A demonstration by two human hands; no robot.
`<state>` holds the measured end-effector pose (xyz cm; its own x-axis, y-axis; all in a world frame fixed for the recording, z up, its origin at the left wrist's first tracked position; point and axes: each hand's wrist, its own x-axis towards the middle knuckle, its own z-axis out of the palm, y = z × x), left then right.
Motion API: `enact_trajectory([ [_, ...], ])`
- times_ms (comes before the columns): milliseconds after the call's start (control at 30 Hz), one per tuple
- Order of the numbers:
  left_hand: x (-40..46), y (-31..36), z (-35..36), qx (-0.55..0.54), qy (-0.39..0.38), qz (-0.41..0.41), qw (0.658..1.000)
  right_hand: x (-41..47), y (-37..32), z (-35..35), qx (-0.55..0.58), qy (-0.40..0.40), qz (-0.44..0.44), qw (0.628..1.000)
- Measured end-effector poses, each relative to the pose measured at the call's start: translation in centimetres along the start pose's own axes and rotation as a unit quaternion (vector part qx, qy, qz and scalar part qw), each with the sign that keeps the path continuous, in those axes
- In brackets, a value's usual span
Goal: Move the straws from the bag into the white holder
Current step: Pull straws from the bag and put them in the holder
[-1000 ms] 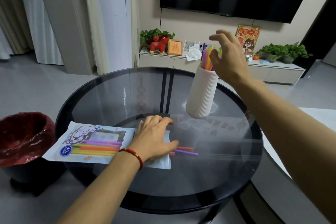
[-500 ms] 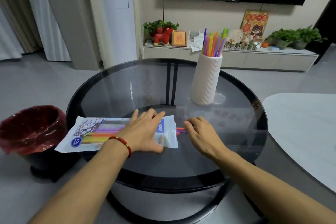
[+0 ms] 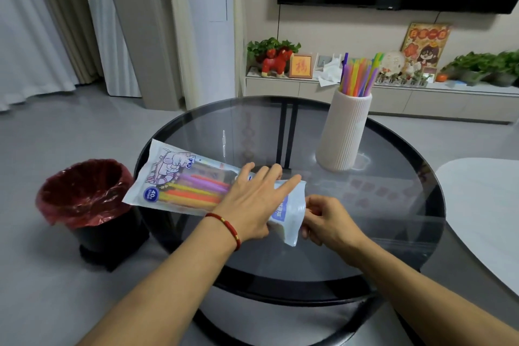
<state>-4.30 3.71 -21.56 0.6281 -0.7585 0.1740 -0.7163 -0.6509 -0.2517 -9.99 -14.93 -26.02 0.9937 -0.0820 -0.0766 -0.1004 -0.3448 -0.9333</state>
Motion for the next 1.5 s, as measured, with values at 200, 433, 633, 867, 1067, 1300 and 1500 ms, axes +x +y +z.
enact_trajectory([
  [200,-0.4,-0.4,-1.2,0.059,0.029,0.002,0.998,0.2,0.1,-0.3,0.162,-0.056,0.035,0.985],
  [433,-0.7,-0.8,-1.3,0.089,0.036,-0.025,0.995,0.8,0.9,-0.2,0.23,-0.026,0.053,0.971],
  [633,-1.3,-2.3,0.8,0.031,-0.002,-0.089,0.996,0.9,0.5,-2.1,0.306,0.031,0.078,0.949],
  [867,-1.5,-3.3,2.6,-0.121,-0.126,-0.121,0.977,1.0,-0.1,-5.8,0.33,0.092,0.019,0.939],
  [1067,-0.5,-2.6,3.0,-0.222,-0.146,-0.19,0.945,0.2,-0.6,-8.9,0.357,0.131,-0.034,0.924],
  [1300,0.7,-0.8,2.9,-0.173,-0.095,-0.13,0.972,-2.3,-3.7,-10.1,0.198,0.173,-0.177,0.948],
  [1500,1.1,1.5,2.0,-0.182,0.007,-0.083,0.98,-2.7,-4.7,-9.3,0.157,0.187,-0.188,0.951],
])
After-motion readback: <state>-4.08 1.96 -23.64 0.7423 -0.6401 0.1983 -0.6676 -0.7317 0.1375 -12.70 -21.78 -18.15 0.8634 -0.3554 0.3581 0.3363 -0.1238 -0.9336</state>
